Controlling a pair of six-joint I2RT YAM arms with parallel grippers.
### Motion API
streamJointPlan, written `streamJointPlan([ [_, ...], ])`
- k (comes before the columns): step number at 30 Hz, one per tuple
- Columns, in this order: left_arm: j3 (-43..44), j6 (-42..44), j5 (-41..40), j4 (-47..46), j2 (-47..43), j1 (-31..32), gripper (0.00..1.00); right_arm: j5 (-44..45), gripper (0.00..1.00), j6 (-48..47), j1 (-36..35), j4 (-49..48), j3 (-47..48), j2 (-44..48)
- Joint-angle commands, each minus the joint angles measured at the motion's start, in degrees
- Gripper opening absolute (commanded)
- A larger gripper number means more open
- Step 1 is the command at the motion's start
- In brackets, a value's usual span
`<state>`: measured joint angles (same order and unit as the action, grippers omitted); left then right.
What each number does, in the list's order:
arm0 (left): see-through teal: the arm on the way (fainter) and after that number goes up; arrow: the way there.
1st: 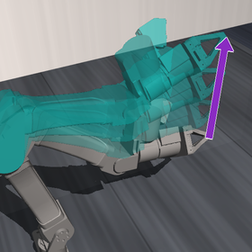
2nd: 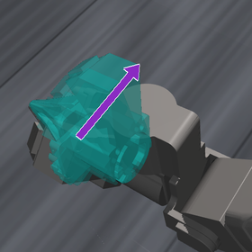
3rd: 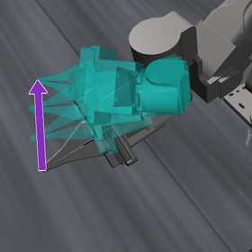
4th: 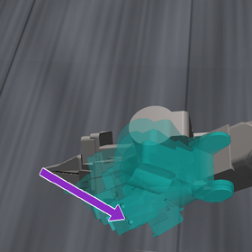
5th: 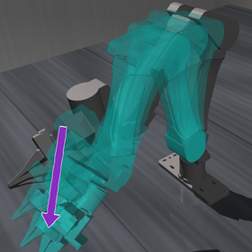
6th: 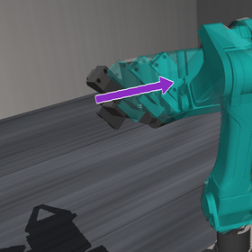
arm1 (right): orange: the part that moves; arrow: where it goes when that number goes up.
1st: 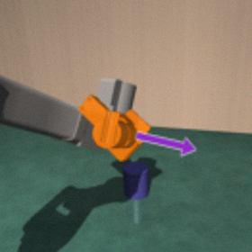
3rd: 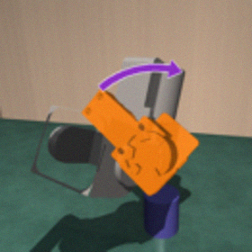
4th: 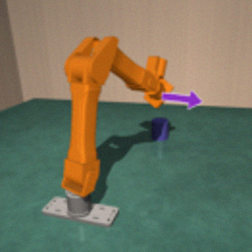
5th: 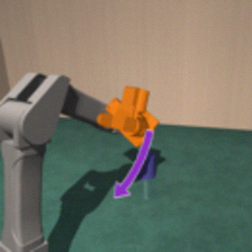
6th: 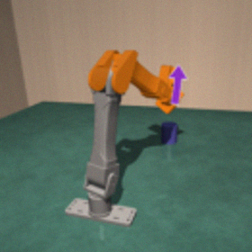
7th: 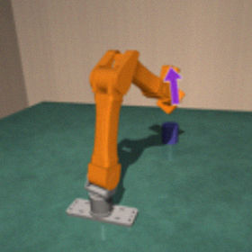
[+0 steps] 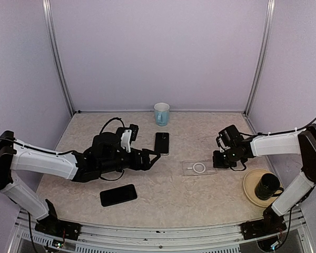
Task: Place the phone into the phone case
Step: Move the phone case to the center of the board.
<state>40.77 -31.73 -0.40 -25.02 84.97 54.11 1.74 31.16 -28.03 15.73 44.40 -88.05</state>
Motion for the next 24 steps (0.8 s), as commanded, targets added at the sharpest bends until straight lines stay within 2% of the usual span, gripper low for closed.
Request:
streamJointPlan([
  [1, -1.06, 0.0, -2.3, -0.36, -2.62, 0.03, 0.99, 1.24, 0.0, -2.7, -0.53, -0.61, 4.01, -3.45],
  [10, -2.36, -1.92, -5.0, 2.36, -5.1, -1.13, 0.99, 0.71, 0.0, -6.61, -0.71, 0.24, 8.07, -7.73],
  [16, -1.81, -6.42, -9.23, 10.3, -6.75, -2.24, 0.99, 0.71, 0.01, -8.66, -0.71, 1.19, 9.74, -9.51],
  [20, -1.25, -9.88, -12.2, 19.05, -8.46, -2.34, 0.99, 0.56, 0.08, -9.34, -0.71, 1.66, 10.36, -9.86],
  [24, -1.5, -13.25, -14.73, 26.99, -11.36, -2.39, 0.99, 0.39, 0.26, -9.67, -0.71, 2.06, 10.87, -9.4],
])
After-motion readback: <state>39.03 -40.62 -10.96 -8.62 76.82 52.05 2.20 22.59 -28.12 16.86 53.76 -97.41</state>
